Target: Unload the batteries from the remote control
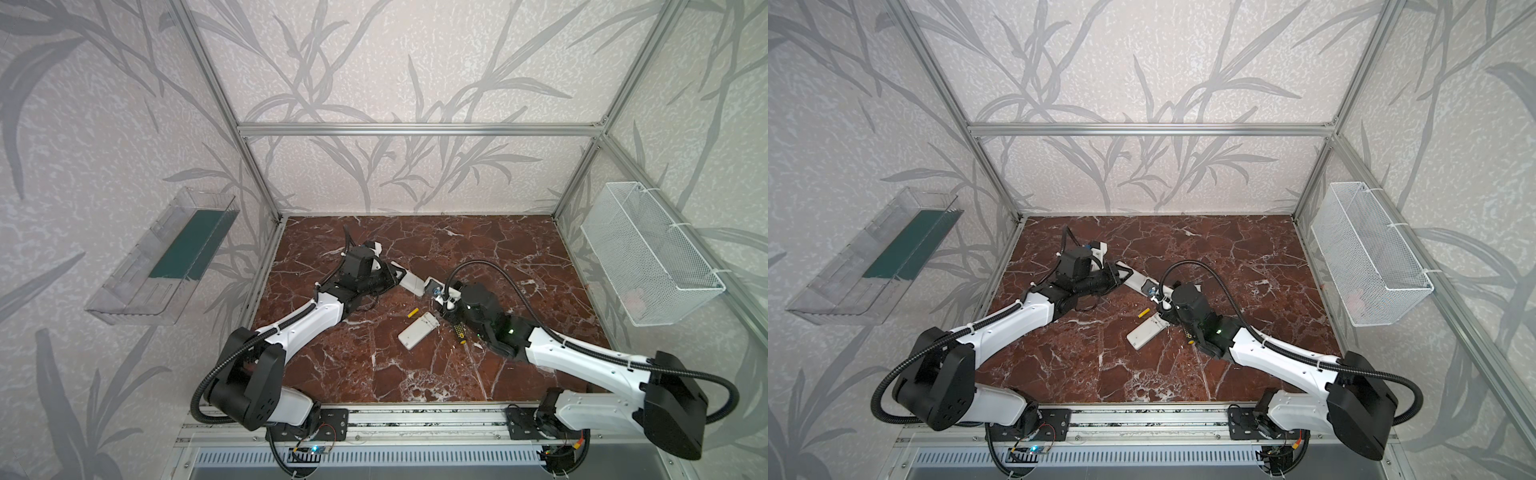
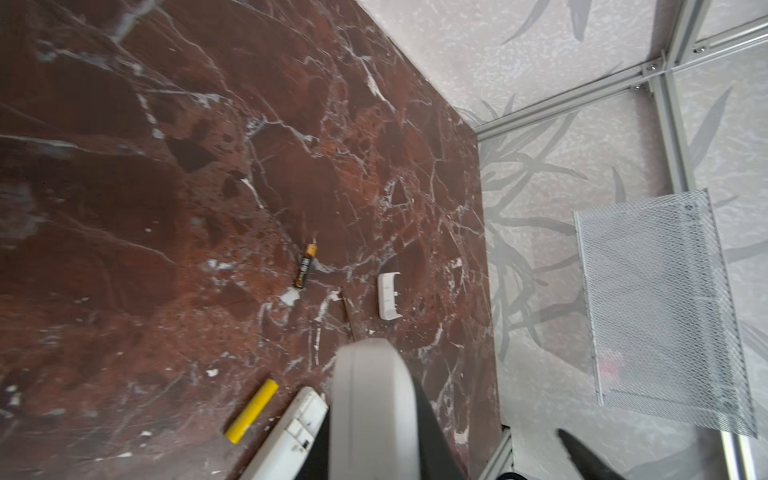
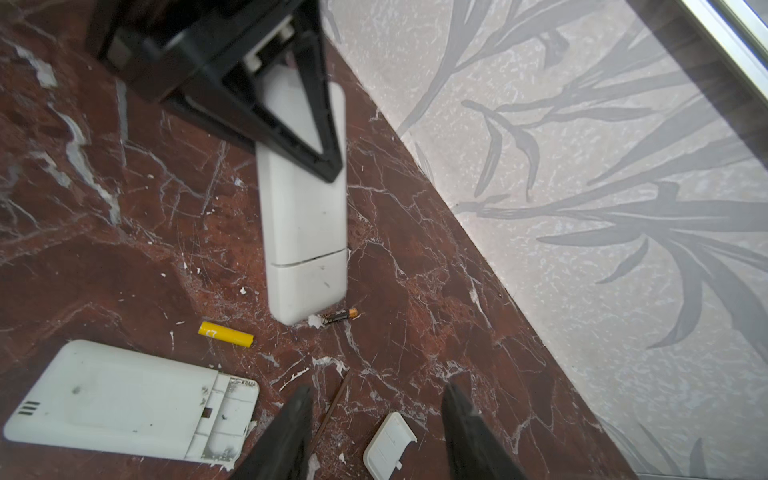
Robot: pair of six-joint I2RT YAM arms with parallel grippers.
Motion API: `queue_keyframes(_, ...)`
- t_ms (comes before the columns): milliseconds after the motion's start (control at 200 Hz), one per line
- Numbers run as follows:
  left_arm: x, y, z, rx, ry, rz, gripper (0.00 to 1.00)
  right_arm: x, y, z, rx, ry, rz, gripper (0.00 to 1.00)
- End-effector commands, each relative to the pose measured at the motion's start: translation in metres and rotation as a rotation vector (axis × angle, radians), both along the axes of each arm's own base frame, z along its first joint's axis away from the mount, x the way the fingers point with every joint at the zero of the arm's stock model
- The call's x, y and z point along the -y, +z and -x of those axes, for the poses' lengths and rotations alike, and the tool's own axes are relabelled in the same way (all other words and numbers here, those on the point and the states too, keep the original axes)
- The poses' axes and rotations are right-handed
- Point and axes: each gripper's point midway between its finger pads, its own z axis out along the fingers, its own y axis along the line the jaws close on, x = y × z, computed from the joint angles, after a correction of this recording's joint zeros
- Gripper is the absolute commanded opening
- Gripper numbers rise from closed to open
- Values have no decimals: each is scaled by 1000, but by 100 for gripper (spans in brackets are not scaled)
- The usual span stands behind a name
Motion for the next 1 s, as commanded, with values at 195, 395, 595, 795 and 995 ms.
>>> queue_keyframes(195,11,49,-5,262,-82,72,0,7,3,7,-493,-61,-377,56)
queue_keyframes(395,12,64,2,345,-105,106,0,-4,13,3,-718,-80,-663,61)
queue_keyframes(595,14,78,7,377,-117,168,0,0,20,-5,-798,-122,-819,72)
queue_keyframes(795,20,95,12,408,-144,258,0,-15,26,-11,-845,-69,-880,68)
queue_keyframes(995,28,109,16,419,-187,366,0,-16,23,-20,-882,-67,-945,67)
